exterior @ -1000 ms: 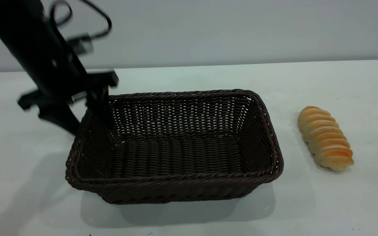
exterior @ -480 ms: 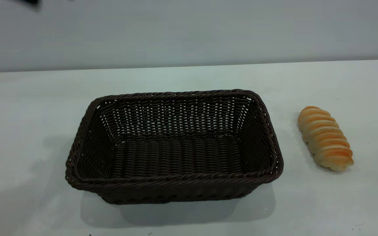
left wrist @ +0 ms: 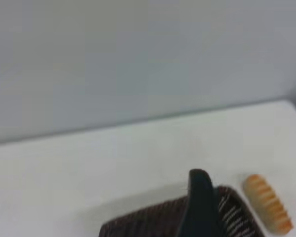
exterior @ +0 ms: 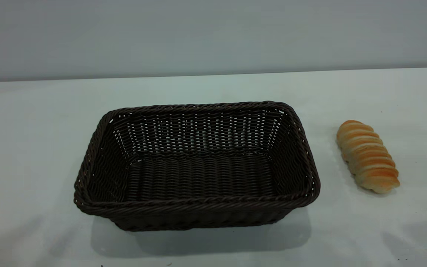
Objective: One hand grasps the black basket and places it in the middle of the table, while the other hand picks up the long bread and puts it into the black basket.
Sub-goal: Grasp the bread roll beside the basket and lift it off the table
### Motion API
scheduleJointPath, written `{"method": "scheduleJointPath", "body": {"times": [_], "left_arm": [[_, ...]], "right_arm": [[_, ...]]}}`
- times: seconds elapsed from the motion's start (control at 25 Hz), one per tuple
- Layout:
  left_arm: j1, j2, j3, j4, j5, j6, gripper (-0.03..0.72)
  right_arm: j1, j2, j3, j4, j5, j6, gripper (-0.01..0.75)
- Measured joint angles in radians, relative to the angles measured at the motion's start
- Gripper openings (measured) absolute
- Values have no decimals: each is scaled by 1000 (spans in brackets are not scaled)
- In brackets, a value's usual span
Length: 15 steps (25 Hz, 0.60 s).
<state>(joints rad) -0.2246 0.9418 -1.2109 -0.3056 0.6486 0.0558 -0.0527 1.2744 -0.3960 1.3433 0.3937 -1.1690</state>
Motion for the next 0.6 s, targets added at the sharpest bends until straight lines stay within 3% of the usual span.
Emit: {"method": "scheduleJointPath", "body": {"times": [0.2, 0.6], "left_arm": [[0, -151, 0, -1, 20, 6, 594], [0, -334, 0, -46, 77, 7, 594]], "right_arm": [[0, 194, -79, 94, -13, -126, 383], [28, 493, -252, 60, -83, -152, 383]]}}
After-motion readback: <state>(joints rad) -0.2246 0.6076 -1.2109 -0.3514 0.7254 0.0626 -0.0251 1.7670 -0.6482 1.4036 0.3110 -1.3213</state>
